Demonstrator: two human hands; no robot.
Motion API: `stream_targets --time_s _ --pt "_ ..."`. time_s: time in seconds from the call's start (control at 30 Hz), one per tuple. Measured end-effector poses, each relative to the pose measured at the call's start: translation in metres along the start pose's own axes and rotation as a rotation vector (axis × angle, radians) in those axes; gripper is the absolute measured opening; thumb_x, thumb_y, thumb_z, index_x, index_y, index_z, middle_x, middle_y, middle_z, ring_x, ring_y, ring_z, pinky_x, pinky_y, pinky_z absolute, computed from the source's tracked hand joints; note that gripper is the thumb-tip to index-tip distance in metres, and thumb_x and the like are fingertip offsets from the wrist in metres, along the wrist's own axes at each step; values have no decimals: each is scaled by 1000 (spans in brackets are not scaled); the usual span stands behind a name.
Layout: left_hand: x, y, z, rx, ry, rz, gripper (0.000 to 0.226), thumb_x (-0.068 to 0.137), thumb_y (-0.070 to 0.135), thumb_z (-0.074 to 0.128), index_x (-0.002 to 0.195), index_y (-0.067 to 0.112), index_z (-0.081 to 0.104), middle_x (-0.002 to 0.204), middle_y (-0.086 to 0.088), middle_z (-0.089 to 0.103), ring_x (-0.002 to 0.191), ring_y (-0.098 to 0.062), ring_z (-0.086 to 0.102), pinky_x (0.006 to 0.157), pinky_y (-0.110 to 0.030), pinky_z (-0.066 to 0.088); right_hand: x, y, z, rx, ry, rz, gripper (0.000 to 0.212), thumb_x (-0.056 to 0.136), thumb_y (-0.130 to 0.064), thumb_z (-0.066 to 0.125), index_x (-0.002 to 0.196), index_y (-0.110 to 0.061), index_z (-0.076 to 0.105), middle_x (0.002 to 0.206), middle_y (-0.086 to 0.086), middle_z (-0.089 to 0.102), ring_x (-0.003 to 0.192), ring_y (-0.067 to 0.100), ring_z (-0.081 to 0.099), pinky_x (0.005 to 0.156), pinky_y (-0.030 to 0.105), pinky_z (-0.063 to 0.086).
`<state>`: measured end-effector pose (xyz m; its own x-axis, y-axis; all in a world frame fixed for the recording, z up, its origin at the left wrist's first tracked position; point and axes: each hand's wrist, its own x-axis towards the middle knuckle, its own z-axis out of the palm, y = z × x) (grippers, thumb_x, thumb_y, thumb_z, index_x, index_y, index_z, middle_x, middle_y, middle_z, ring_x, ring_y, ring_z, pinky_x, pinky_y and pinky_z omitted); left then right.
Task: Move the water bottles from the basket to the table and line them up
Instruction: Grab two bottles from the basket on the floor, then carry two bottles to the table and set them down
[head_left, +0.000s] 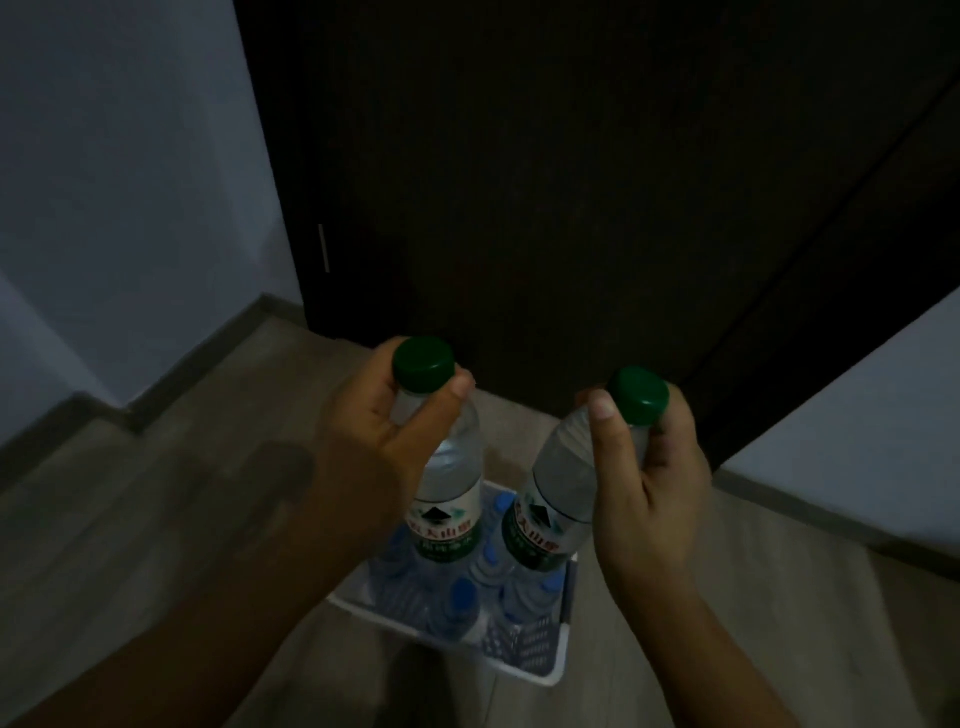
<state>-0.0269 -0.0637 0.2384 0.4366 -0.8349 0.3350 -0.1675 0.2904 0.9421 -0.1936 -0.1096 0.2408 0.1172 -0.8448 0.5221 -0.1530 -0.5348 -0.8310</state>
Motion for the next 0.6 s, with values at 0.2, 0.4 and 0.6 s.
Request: stream_targets --time_s 0.2,0.4,0.6 --pt "65 143 -12 58 -23 -8 27 82 31 57 96 8 62 85 6 67 76 1 64 60 -4 46 91 -125 -17 -12 -21 1 13 92 -37 50 92 -26 57 81 -4 60 74 12 61 62 32 52" --pt "123 306 -30 69 -45 -4 25 82 45 59 93 23 64 86 6 69 77 -3 67 62 -8 49 182 -272 -40 19 -24 -3 11 90 -41 52 89 -31 57 81 2 61 70 16 61 60 36 52" --pt "172 483 -51 122 -32 96 23 84 46 58 87 24 64 86 10 71 79 -2 67 65 -11 50 267 -436 -68 41 -35 -106 13 93 -37 52 89 -26 59 80 -3 61 68 10 61 58 21 51"
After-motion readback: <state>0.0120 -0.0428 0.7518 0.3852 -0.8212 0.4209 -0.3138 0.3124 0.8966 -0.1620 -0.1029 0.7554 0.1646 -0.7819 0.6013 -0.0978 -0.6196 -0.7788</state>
